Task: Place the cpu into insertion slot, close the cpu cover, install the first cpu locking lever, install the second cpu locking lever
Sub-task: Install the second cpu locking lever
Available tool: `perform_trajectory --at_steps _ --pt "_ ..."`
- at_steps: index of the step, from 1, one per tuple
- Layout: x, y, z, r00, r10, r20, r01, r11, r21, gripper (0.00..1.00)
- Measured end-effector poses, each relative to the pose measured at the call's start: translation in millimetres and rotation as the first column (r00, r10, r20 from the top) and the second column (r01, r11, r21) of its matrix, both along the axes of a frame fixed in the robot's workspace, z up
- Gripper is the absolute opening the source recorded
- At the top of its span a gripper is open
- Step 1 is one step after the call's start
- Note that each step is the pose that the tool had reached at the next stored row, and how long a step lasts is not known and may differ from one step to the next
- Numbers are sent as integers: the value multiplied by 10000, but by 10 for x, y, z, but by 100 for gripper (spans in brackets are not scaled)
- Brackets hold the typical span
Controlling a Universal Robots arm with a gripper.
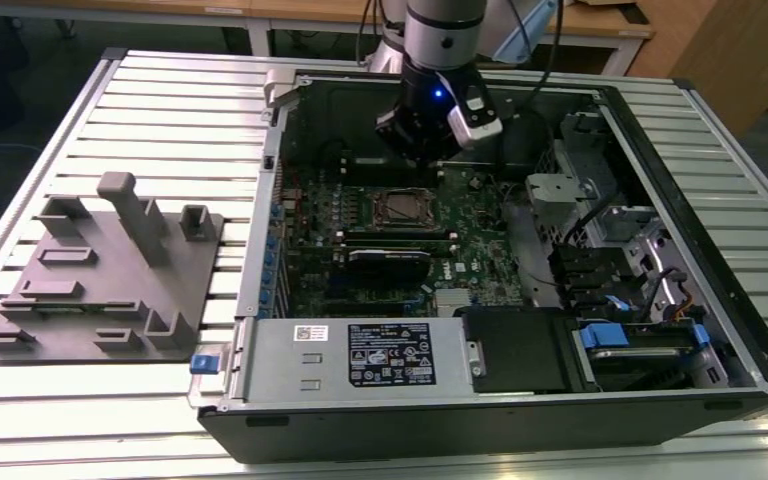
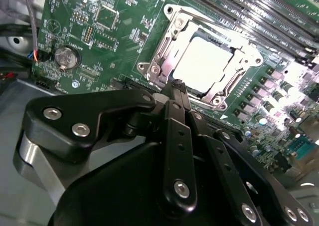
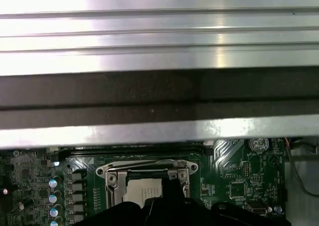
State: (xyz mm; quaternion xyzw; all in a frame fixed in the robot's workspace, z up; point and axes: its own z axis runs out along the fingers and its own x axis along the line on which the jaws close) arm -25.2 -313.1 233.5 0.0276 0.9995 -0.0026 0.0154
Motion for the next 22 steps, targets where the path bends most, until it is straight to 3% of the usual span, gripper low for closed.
perform_trajectory --at_steps 19,22 --pt "-15 -298 -35 10000 0 -1 0 10000 -14 10" --pt "-15 -328 -42 10000 1 0 -1 10000 -15 10"
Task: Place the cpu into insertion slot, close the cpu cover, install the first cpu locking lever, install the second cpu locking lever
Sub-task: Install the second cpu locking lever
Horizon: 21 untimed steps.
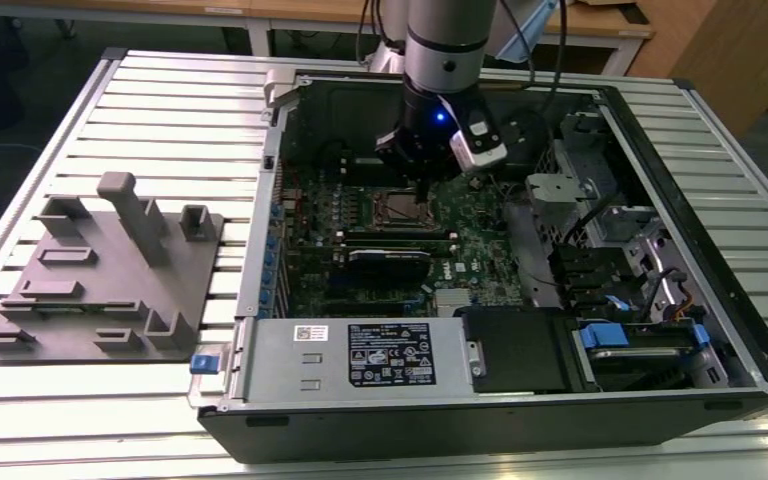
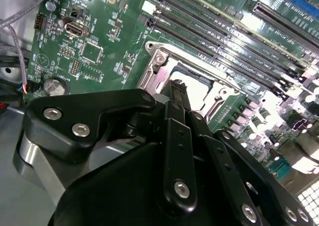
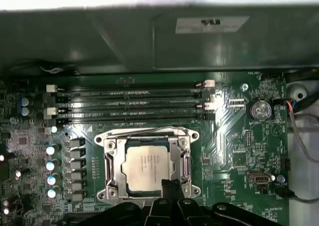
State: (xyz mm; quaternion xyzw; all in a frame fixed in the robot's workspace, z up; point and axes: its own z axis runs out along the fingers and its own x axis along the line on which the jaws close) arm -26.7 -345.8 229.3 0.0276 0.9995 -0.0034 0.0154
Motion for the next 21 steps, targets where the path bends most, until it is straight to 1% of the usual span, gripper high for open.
perform_trajectory --at_steps 4,7,8,12,14,17,21 --pt "-5 -10 7 10000 0 -2 0 10000 -3 10" --pt "-6 -10 71 10000 -1 -1 1 10000 -2 10" --pt "-6 -10 80 10000 -1 0 1 10000 -2 10" --pt "-6 -17 83 10000 -1 0 1 10000 -1 10" --pt "-7 -36 82 10000 -1 0 1 10000 0 10" --pt "-8 -81 80 10000 -1 0 1 10000 1 10" --pt "-9 -94 80 10000 0 -1 0 10000 1 10"
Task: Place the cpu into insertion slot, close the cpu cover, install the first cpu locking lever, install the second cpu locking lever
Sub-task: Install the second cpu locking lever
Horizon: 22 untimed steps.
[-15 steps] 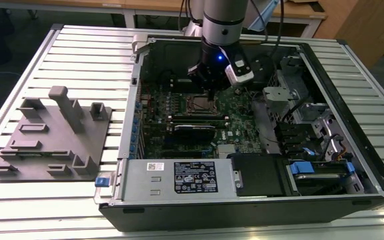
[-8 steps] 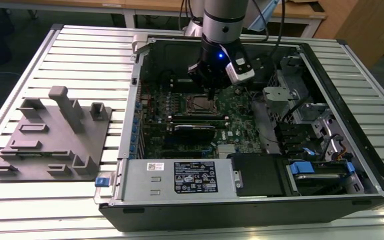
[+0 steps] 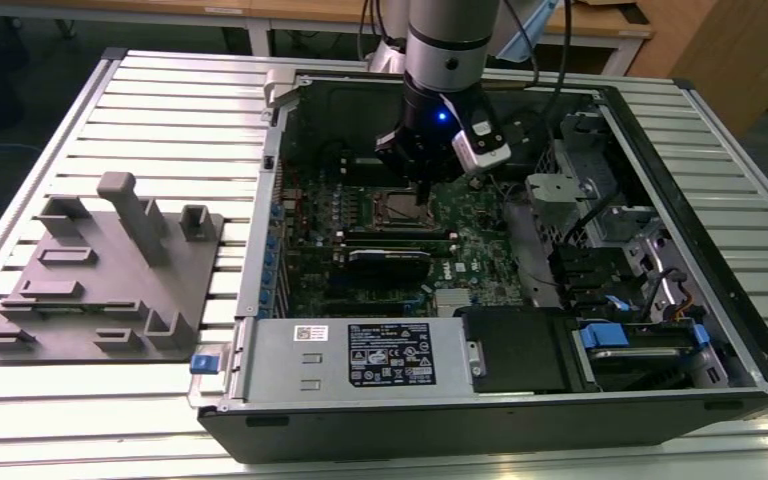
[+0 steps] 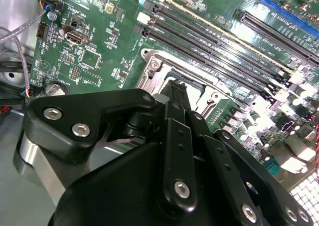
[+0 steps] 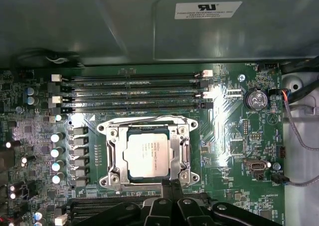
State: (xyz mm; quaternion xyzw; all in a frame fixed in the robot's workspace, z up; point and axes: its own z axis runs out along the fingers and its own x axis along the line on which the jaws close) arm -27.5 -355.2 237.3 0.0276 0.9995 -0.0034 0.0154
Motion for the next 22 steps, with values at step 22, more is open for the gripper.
perform_trajectory --at_steps 22 --pt "0 -60 0 10000 -1 0 1 10000 0 10"
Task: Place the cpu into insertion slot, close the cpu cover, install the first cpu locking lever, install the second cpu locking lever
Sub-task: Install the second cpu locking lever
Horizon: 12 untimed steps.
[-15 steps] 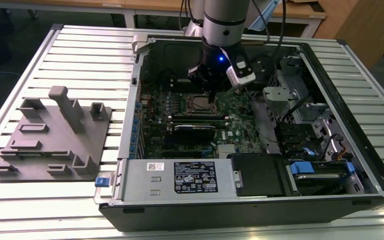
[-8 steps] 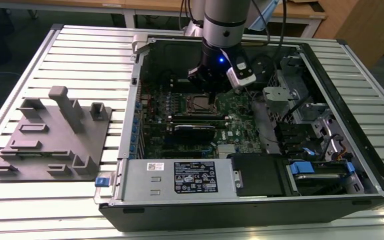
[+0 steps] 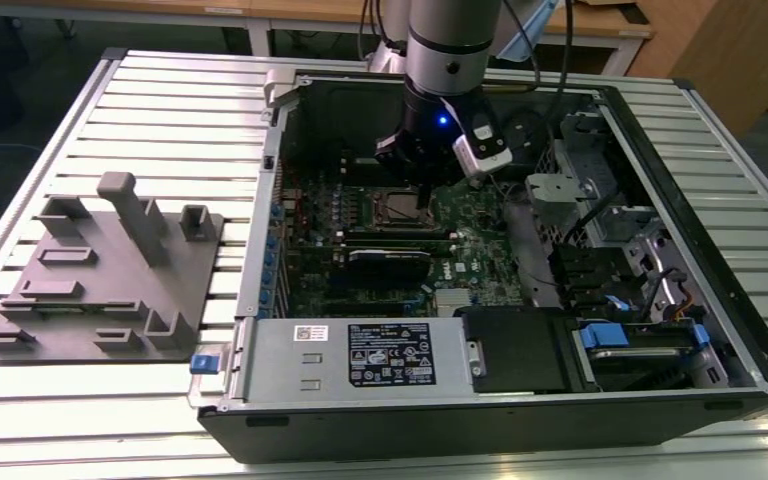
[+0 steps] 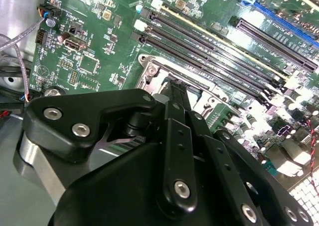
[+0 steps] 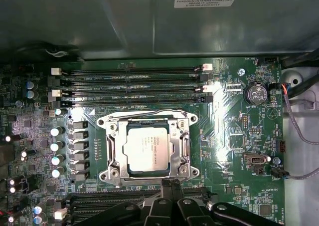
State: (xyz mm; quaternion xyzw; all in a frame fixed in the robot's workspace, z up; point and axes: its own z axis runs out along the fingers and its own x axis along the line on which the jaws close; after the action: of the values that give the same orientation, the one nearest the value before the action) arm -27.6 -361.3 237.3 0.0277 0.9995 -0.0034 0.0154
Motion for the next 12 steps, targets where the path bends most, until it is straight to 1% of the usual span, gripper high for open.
perform_trajectory --at_steps 4,5,7,8,9,10,11,12 --pt "0 0 0 10000 0 -3 0 10000 0 10" --pt "1 -1 -1 10000 3 -54 -3 10000 2 10" --pt "0 0 -4 9994 0 -344 0 10000 6 10" --pt "0 0 -5 9991 1 -424 0 10000 17 10" --pt "0 -2 -8 9989 1 -471 0 10000 34 10" --pt "-4 -9 -10 9989 2 -475 0 10000 47 10" --pt "-4 -21 -12 9989 5 -474 0 9999 103 10" --pt "-5 -32 -13 9989 7 -476 1 9998 180 10"
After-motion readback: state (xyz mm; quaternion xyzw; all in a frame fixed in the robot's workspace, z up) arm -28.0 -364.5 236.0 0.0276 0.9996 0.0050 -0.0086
